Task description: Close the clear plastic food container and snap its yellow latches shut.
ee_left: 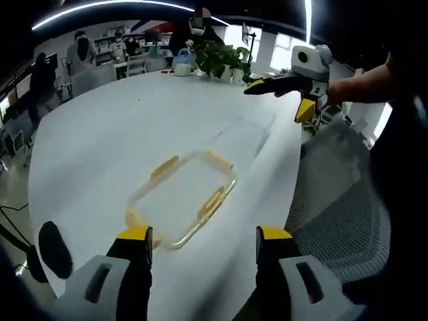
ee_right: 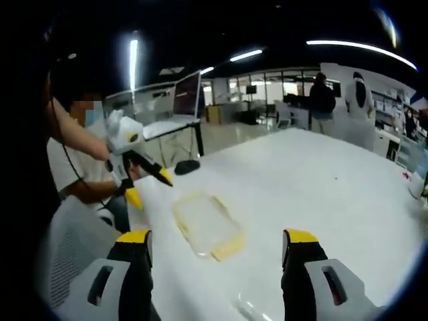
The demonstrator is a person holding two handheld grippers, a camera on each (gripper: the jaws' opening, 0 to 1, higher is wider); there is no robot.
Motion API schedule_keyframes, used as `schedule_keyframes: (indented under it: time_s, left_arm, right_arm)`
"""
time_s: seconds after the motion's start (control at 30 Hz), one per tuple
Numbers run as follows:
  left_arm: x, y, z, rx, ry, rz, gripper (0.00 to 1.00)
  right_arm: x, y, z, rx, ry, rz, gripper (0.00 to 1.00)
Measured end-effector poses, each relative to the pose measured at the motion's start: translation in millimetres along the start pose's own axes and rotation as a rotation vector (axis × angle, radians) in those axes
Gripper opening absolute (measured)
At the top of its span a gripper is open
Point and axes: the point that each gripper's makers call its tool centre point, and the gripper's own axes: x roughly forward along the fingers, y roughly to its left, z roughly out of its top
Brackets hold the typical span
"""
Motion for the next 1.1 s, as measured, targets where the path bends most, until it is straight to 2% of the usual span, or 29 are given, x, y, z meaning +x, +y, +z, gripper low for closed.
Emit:
schedule_keyframes:
  time_s: [0.37, 0.77, 1.1]
  left_arm:
    - [2, 15.3, -3.1, 0.063, 0.038, -0.043, 0.62]
    - [4, 26.6, -11.3, 0.128, 0.098, -0.075, 0.62]
    - [7, 35.4, -16.0, 0.164, 0.125, -0.086, 0.62]
  right_arm:
    - [19, 4, 1.6, -0.047, 0.046, 0.036, 0.79]
    - [33, 4, -5.2, -0.099, 0.114, 0.079, 0.78]
    - [40, 7, -16.2, -0.142, 0.172, 0.116, 0.77]
